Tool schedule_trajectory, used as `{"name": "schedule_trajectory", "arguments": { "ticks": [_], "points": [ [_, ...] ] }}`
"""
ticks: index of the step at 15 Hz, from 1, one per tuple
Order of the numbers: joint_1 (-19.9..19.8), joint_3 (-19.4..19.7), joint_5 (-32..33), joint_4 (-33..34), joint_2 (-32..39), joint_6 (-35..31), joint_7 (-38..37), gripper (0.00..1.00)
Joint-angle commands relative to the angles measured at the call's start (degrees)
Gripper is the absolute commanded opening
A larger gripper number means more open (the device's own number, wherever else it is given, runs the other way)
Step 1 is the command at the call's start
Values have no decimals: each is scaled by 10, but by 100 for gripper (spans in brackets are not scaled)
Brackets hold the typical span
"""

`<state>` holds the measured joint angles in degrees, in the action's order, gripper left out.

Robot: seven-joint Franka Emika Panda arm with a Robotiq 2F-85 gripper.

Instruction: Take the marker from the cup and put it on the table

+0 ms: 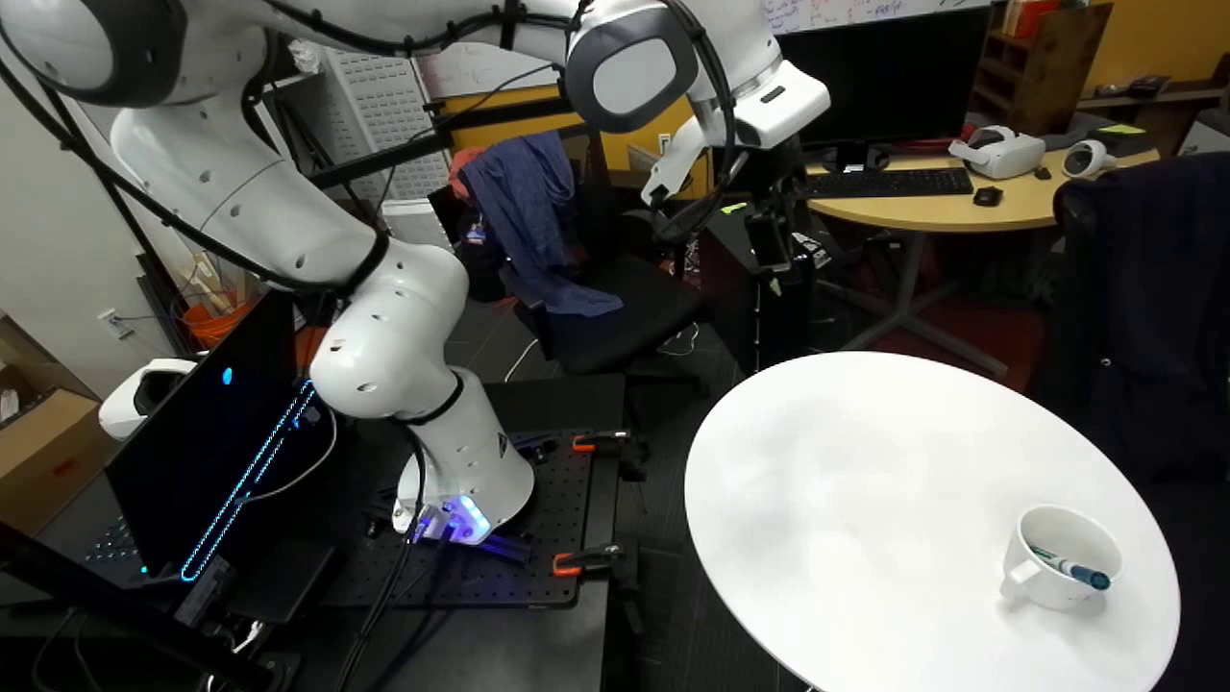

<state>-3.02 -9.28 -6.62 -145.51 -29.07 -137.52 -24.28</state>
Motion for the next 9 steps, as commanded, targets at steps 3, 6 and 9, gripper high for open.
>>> {"name": "schedule_trajectory", "arguments": {
  "ticks": [3,6,9],
  "points": [
    [-79,-49,84,21,57,-108,-174,100],
    [-141,-89,184,30,83,-137,-310,100],
    [-231,-152,284,45,101,-135,-449,100]
  ]
}}
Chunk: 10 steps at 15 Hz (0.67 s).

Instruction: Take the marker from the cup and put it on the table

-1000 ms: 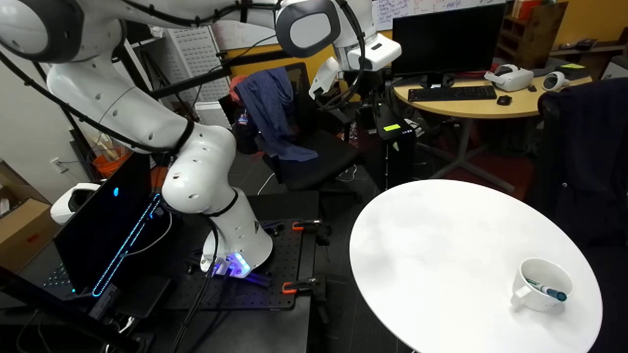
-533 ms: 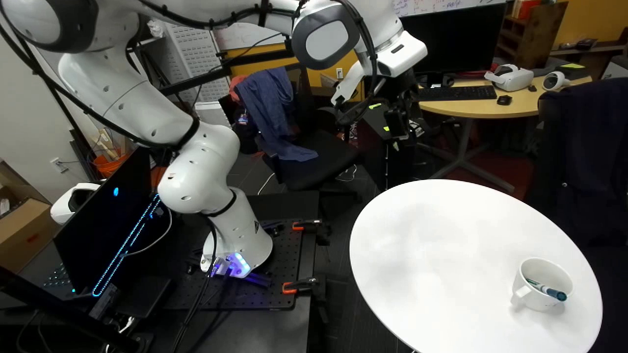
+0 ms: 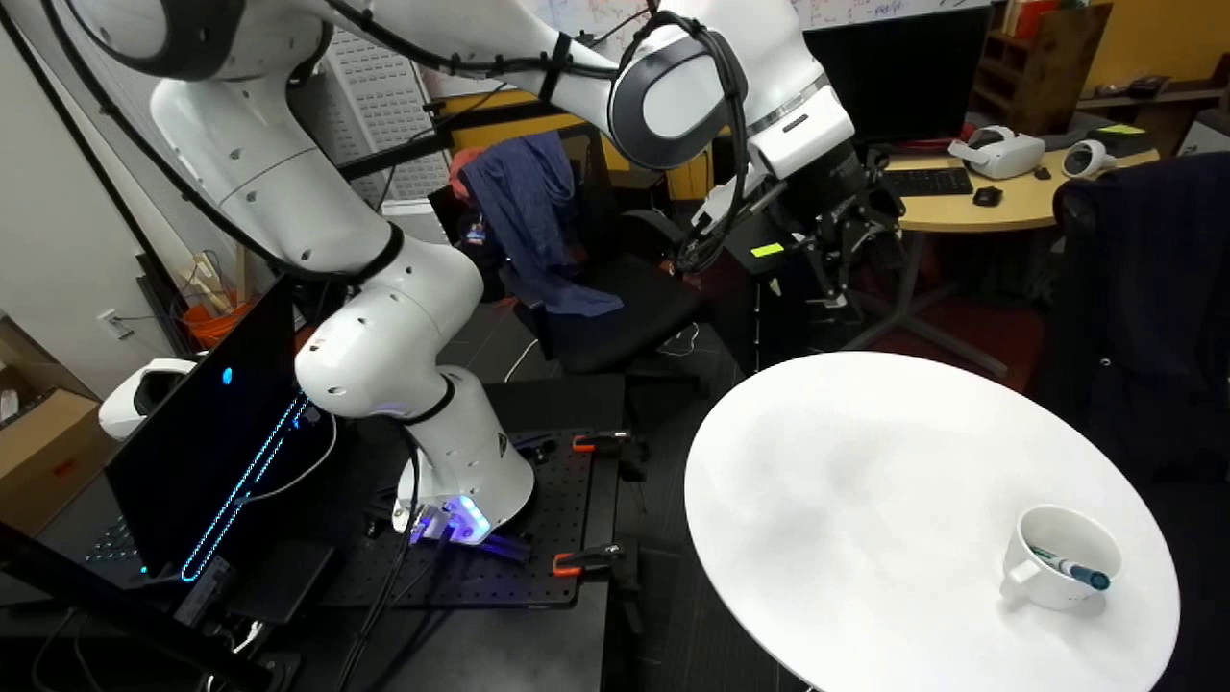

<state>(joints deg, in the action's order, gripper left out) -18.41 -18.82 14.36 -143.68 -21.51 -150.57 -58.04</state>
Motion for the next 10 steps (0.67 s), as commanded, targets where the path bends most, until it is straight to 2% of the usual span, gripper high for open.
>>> {"name": "schedule_trajectory", "arguments": {
  "ticks": [1,6,10],
  "points": [
    [-104,-76,111,36,33,2,-158,100],
    [-206,-160,288,75,70,39,-377,100],
    [-245,-210,395,111,120,108,-496,100]
  ]
}}
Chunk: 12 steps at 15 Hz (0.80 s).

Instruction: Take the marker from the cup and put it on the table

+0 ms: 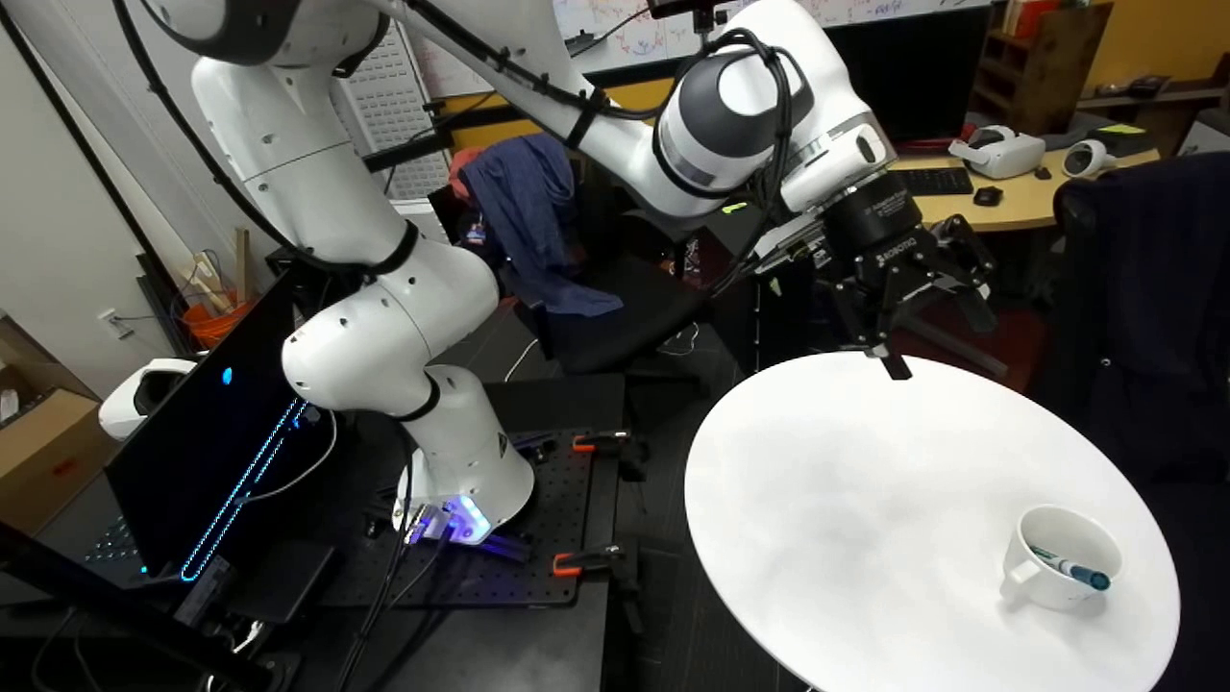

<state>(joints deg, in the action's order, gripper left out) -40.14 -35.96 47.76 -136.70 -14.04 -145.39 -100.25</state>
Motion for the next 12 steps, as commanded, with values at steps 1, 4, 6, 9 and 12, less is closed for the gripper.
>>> {"name": "schedule_trajectory", "arguments": {
  "ticks": [1,4,6,9,12],
  "points": [
    [61,39,109,56,80,97,-109,100],
    [172,131,160,89,145,170,-147,100],
    [243,198,167,115,183,192,-154,100],
    [312,265,161,147,223,200,-154,100],
    [352,306,153,175,251,199,-149,100]
  ]
}}
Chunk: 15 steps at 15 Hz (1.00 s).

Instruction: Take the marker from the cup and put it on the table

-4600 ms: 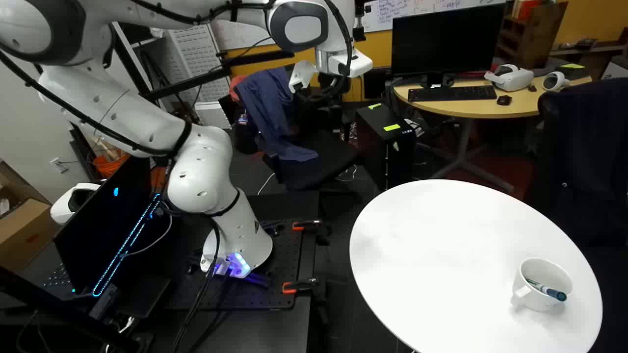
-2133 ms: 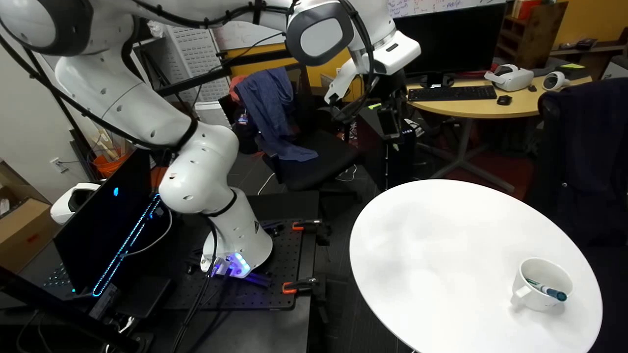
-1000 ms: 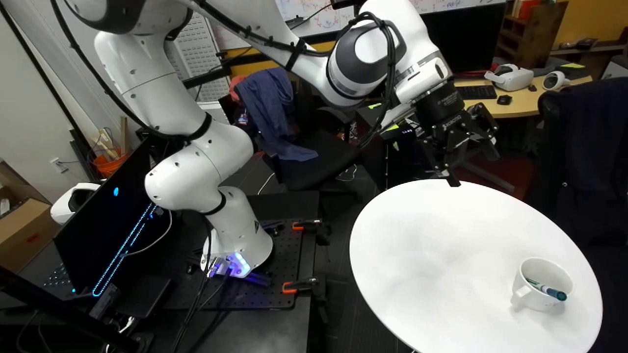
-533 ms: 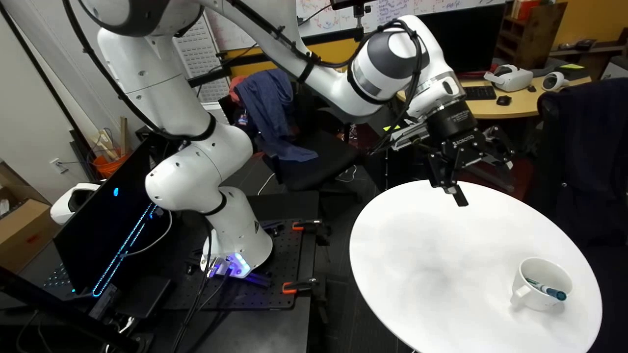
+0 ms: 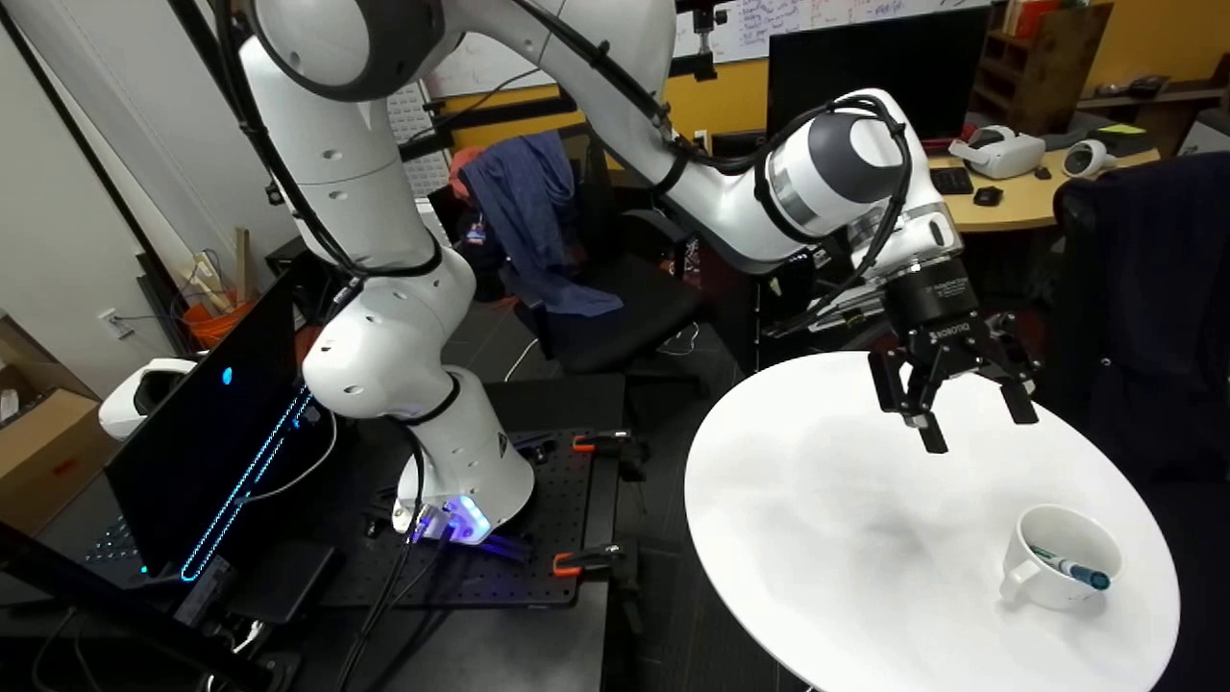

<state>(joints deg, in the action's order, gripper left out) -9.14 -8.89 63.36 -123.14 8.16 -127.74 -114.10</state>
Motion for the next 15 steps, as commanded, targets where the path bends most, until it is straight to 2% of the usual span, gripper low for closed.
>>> {"name": "schedule_trajectory", "arguments": {
  "ticks": [1,7,15],
  "points": [
    [50,45,-5,47,36,24,-8,100],
    [69,79,-52,90,83,15,15,100],
    [76,102,-102,128,131,14,25,100]
  ]
}}
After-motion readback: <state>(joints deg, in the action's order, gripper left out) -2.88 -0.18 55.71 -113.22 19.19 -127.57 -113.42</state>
